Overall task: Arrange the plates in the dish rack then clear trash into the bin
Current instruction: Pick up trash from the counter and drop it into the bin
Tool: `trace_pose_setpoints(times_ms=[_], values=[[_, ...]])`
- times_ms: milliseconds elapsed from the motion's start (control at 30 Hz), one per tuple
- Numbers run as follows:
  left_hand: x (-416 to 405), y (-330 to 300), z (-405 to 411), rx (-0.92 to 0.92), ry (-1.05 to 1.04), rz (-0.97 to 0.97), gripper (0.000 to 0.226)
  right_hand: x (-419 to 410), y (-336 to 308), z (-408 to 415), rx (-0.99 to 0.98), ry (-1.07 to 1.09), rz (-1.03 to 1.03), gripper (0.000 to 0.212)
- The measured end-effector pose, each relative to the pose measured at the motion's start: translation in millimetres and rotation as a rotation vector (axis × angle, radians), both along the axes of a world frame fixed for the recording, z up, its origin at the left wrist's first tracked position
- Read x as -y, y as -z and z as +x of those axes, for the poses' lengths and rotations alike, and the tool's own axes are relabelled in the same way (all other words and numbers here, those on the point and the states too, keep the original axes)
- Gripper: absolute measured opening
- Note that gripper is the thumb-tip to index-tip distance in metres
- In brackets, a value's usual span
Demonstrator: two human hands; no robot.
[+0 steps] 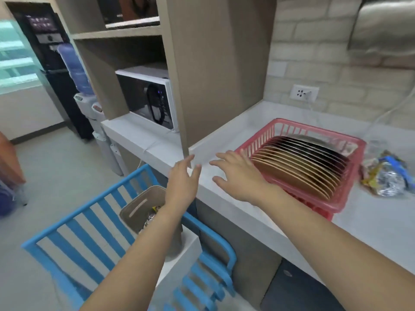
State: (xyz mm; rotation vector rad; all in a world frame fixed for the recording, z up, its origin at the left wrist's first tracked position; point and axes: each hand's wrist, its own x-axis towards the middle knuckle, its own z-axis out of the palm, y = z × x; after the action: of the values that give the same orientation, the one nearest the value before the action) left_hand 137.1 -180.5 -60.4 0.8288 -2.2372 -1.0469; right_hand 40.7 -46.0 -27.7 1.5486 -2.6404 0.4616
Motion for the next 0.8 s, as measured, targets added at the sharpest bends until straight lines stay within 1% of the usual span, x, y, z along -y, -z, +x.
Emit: trace_pose_setpoints(times_ms=[67, 133, 233, 333, 533, 700, 800], values=[[-28, -23, -13, -0.056, 0.068, -0.035, 0.042, -34, -19, 1, -0.084, -0.002, -0.025, 0.046], [-56, -42, -24, -0.100, 0.130, -0.073, 0.038, -69, -35, 2, -0.124, 0.007, -0.073, 0.043], [-111, -66, -45, -0.163, 0.230, -0.079, 0.028, -135, -54, -2, -0.106, 0.093, -0.201, 0.032], [-161, -77, -69, -0.217, 0.332, -0.067, 0.020, -190, -58, -11, -0.050, 0.207, -0.278, 0.028], [-270, -72, -112, -0.172, 0.560, -0.128, 0.024, -294, -32, -41, 0.109, 0.440, -0.292, 0.023], [-323, -54, -146, -0.115, 0.641, -0.015, 0.021, -351, -12, -65, 0.282, 0.595, -0.353, 0.022], [-340, -39, -174, -0.051, 0.703, 0.023, 0.024, -372, 2, -86, 0.324, 0.685, -0.353, 0.022]])
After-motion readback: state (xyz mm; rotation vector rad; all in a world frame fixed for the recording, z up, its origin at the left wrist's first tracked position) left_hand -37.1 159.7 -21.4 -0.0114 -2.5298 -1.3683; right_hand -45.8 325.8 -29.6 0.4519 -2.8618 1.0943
